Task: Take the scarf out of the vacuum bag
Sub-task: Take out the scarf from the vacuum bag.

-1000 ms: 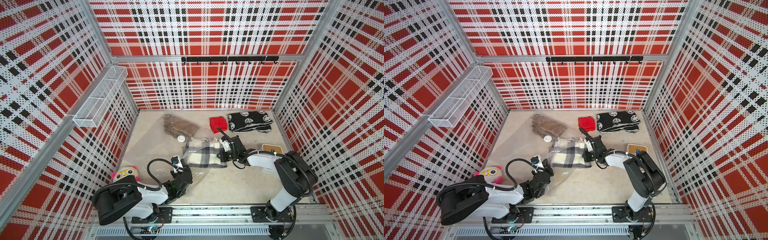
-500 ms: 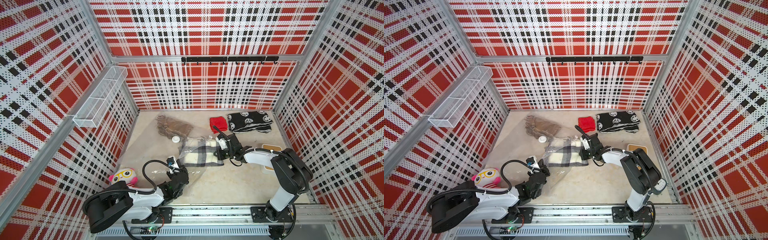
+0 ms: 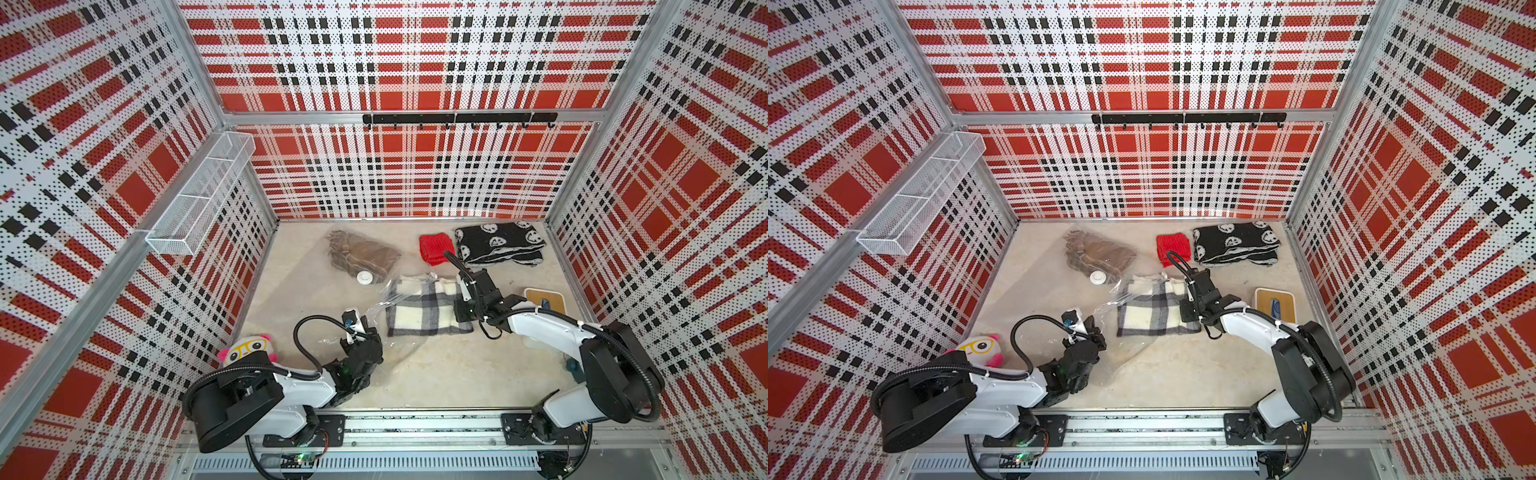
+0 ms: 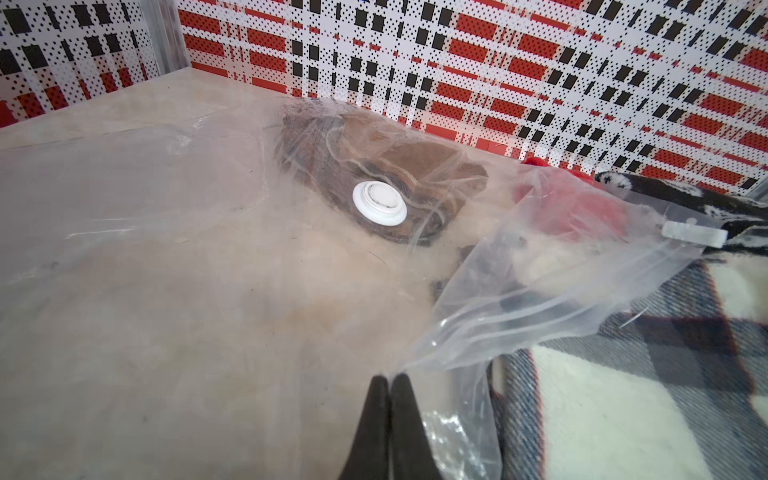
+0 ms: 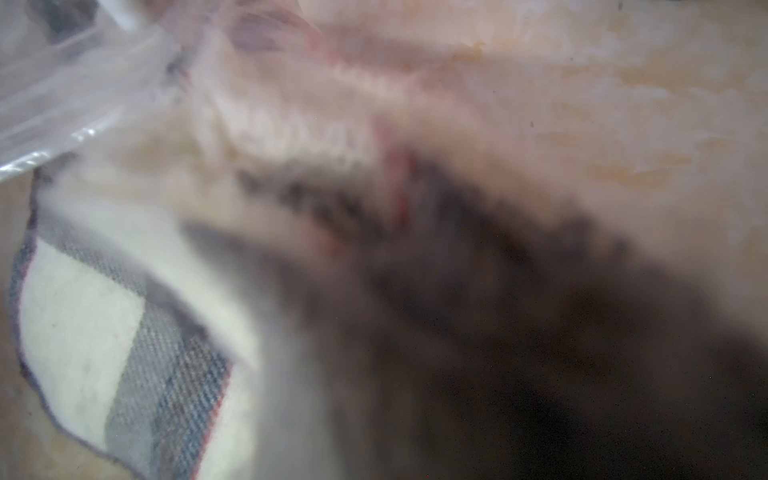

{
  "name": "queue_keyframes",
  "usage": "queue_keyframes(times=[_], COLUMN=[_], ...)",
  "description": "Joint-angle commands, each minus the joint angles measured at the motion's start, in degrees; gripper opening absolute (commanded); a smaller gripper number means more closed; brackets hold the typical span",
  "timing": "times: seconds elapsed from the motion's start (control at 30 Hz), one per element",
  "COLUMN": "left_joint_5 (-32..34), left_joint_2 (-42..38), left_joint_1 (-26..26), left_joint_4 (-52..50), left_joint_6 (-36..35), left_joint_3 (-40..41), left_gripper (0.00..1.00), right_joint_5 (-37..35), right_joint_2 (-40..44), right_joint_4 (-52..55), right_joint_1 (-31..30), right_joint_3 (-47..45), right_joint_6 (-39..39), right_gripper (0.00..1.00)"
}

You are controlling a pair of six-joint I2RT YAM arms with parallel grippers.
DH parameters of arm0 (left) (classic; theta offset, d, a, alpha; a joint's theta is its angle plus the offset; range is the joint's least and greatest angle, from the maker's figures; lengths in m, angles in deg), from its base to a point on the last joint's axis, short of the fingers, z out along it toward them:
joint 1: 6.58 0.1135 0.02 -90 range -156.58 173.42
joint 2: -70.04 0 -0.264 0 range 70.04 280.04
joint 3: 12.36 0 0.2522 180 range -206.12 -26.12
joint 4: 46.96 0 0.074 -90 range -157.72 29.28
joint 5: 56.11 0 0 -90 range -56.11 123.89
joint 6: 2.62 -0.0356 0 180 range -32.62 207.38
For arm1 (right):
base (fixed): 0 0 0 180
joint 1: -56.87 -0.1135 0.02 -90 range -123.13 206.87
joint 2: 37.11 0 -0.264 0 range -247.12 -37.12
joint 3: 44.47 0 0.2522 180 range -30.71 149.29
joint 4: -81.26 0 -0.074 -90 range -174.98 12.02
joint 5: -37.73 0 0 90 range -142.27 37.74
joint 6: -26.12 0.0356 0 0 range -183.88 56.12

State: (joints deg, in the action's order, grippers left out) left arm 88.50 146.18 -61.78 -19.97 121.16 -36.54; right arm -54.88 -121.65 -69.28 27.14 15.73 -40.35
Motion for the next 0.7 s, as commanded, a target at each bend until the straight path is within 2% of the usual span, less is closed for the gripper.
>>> queue_keyframes(times=[0.0, 0.1, 0.23, 0.33, 0.43, 0.53, 0.67], left_joint_5=[2.08, 2.8, 3.15, 4.06, 6.13, 8.2, 6.98], left_joint_2=[1.37, 2.29, 3.71, 4.96, 4.87, 3.2, 1.89], left_joint_1=[0.44, 0.44, 1.11, 1.25, 0.83, -0.83, -1.39], left_joint_4=[0.73, 0.8, 0.74, 0.42, -1.12, -2.47, -3.42], left_joint_6=[-1.01, -1.08, -1.15, -1.3, -0.73, -0.57, -0.96], left_joint_3=[-1.16, -1.75, -2.54, -3.24, -3.73, -3.8, -4.38], left_gripper=[0.0, 0.0, 0.0, 0.0, 0.0, 0.0, 0.0], right_joint_5=[-8.04, -4.95, -4.49, 3.22, 3.12, 6.59, 7.76], right_joint_2=[3.1, 2.4, -1.04, -3.26, -6.83, -10.7, -15.34], right_joint_4=[3.13, -1.4, -1.29, -5.76, -4.92, -5.26, -5.44], right_joint_1=[1.4, 1.38, 0.96, 0.51, -1.56, -2.42, -2.61], right_joint_3=[-0.11, -1.16, 1.11, 2.52, 6.39, 9.49, 12.67], right_joint_6=[1.79, 0.45, -0.26, -2.4, -3.7, -4.75, -5.12], right_gripper=[0.0, 0.0, 0.0, 0.0, 0.0, 0.0, 0.0])
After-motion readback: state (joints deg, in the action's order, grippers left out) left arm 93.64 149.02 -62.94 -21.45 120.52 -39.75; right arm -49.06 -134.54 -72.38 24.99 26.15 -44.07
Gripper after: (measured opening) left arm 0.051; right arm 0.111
